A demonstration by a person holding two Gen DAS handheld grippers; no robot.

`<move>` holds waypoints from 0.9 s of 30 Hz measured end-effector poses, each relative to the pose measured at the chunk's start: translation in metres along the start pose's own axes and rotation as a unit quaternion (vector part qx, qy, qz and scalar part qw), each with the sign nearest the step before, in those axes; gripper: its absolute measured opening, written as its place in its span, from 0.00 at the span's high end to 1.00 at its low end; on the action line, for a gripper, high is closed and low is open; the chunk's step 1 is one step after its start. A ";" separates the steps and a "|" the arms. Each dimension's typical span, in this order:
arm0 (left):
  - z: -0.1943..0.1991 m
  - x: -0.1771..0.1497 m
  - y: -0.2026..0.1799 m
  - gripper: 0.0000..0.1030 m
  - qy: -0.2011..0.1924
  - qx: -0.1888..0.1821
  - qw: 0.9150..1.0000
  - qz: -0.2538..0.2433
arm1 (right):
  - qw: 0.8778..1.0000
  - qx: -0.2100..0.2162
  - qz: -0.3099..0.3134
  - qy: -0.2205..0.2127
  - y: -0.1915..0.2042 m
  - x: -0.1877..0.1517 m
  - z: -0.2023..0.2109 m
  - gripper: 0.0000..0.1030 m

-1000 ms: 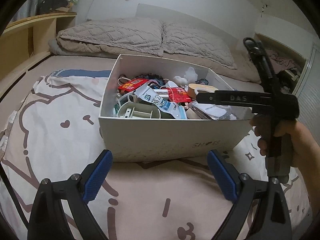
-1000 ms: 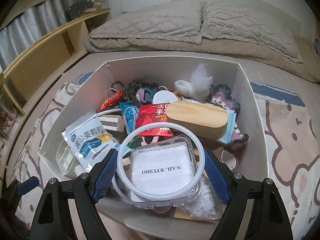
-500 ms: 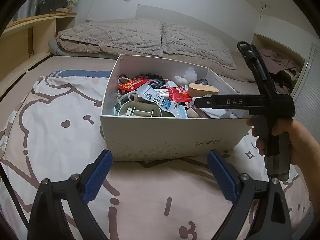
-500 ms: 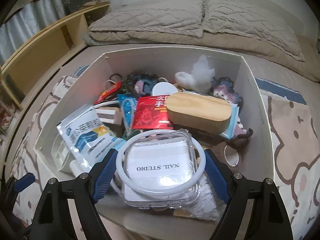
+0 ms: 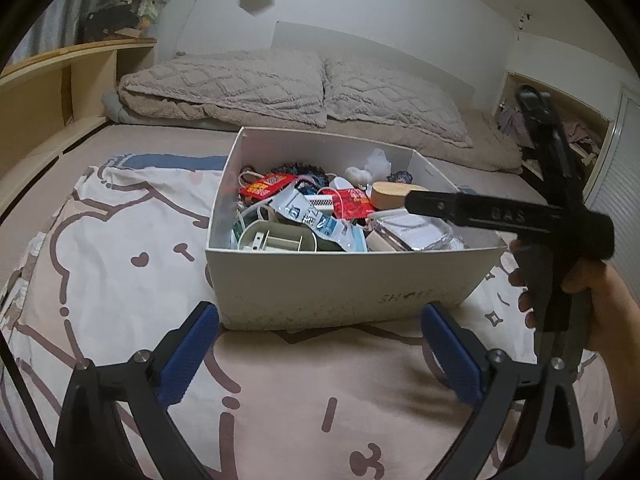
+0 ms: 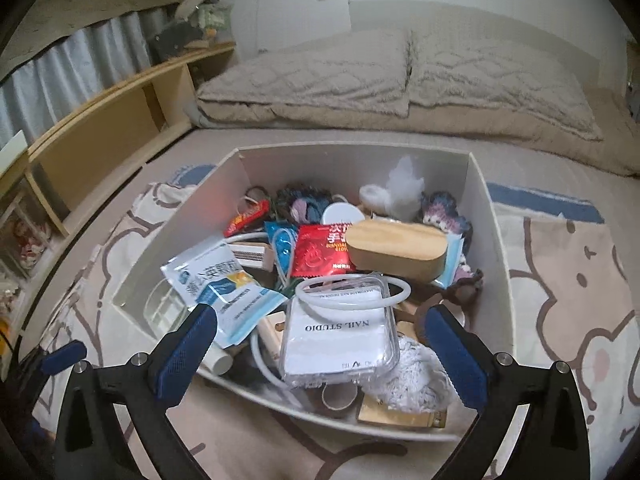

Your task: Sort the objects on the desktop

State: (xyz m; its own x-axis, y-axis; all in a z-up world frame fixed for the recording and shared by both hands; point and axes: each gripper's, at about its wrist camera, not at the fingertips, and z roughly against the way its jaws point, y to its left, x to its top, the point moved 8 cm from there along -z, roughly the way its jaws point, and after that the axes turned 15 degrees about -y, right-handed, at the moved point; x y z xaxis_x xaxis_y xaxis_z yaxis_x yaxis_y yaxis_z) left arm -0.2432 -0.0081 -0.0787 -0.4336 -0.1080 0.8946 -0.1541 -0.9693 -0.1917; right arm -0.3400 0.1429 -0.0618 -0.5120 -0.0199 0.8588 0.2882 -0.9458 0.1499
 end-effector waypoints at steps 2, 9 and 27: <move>0.004 0.003 -0.001 0.01 -0.003 0.002 1.000 0.000 | 1.000 0.000 0.005 -0.008 0.002 0.001 0.009 0.00; 0.018 0.008 -0.004 0.00 -0.011 0.014 1.000 0.001 | 0.999 0.004 0.006 -0.032 0.007 -0.004 0.041 0.00; 0.073 0.040 -0.025 0.00 -0.052 0.024 0.998 -0.001 | 0.996 -0.011 0.007 -0.094 0.008 -0.005 0.142 0.00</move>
State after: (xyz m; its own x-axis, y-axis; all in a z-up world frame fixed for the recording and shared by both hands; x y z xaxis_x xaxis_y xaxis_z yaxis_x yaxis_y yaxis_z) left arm -0.1920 -0.0038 -0.0091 -0.3378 -0.1261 0.9327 -0.1102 -0.9789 -0.1722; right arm -0.2206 0.1817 0.0046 -0.3478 0.0260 0.9372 0.2744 -0.9530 0.1283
